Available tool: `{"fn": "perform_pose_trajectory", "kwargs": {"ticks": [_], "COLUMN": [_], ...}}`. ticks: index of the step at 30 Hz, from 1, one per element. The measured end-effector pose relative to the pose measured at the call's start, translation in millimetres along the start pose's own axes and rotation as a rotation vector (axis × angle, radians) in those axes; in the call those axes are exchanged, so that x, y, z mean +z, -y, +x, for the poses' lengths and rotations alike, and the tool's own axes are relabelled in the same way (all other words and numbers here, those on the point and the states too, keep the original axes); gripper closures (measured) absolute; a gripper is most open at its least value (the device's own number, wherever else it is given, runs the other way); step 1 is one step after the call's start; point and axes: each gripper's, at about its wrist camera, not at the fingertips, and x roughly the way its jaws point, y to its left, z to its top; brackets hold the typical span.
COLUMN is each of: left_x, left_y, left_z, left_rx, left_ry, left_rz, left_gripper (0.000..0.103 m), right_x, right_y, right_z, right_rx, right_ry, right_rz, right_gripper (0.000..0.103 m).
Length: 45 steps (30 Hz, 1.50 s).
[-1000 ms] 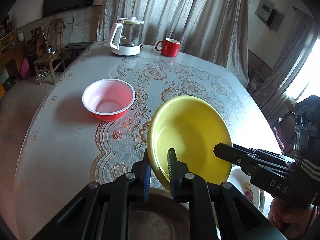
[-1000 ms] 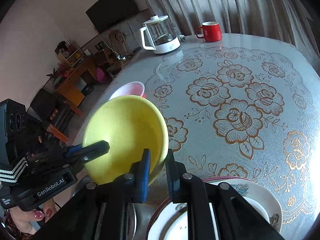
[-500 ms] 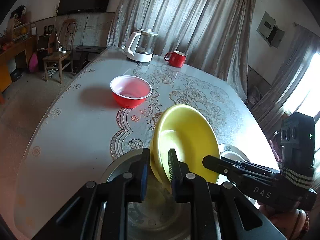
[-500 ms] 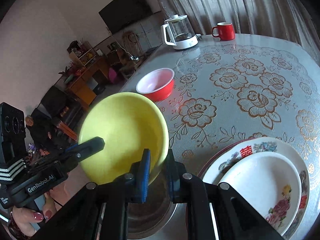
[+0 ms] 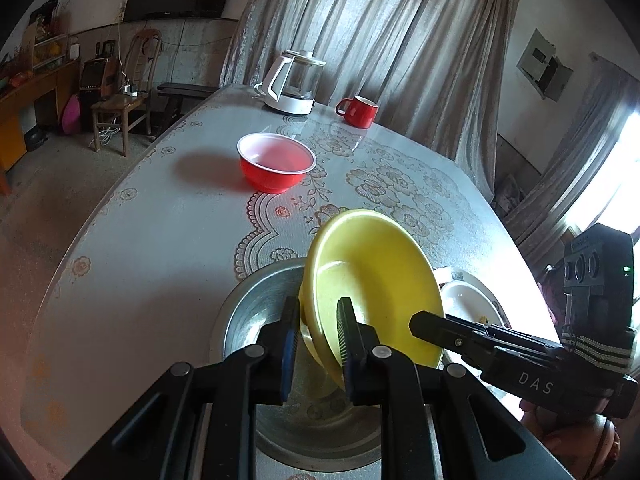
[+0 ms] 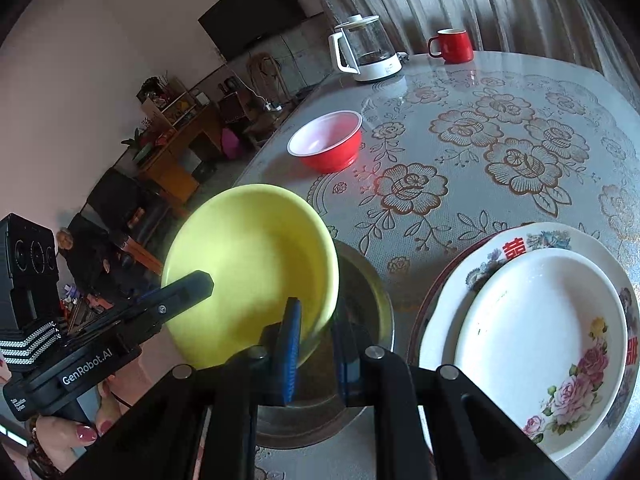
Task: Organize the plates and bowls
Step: 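Lower the yellow bowl into the steel bowl and open the right gripper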
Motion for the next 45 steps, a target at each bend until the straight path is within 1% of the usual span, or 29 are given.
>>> {"fn": "perform_pose_trajectory", "kwargs": {"ticks": [5, 9, 13, 17, 22, 25, 29, 32, 34, 36, 39, 45], "left_x": [-7, -12, -16, -21, -27, -29, -30, -30, -30, -28, -26, -23], "left_y": [-1, 0, -8, -15, -13, -9, -5, -5, -6, -5, -4, -7], "left_z": [2, 5, 10, 17, 25, 30, 35, 37, 37, 35, 33, 27], "left_rx": [-0.004, 0.002, 0.011, 0.023, 0.039, 0.04, 0.049, 0.051, 0.054, 0.057, 0.057, 0.041], "left_ry": [-0.013, -0.023, -0.037, -0.057, -0.075, -0.086, -0.094, -0.102, -0.1, -0.095, -0.084, -0.061], "left_rz": [-0.006, 0.005, -0.011, -0.025, -0.003, 0.02, 0.038, 0.036, 0.032, 0.03, 0.038, 0.011], "left_gripper": [0.083, 0.082, 0.082, 0.082, 0.081, 0.074, 0.072, 0.064, 0.047, 0.041, 0.041, 0.039], "right_x": [-8, -14, -17, -20, -24, -24, -23, -22, -22, -21, -19, -19], "right_y": [-3, -4, -2, -7, -5, -3, -2, -1, 0, -2, -3, -6], "right_z": [-1, -1, 4, 10, 17, 18, 20, 25, 27, 28, 30, 36], "right_rx": [0.004, -0.009, -0.006, -0.014, -0.016, -0.026, -0.046, -0.063, -0.064, -0.07, -0.09, -0.112], "right_ry": [-0.002, -0.008, -0.03, -0.053, -0.073, -0.081, -0.098, -0.117, -0.125, -0.129, -0.131, -0.142], "right_rz": [0.005, -0.002, 0.014, -0.008, 0.0, 0.0, -0.006, -0.015, -0.016, -0.019, -0.025, -0.04], "right_gripper": [0.089, 0.089, 0.089, 0.089, 0.089, 0.089, 0.089, 0.089, 0.089, 0.089, 0.089, 0.089]}}
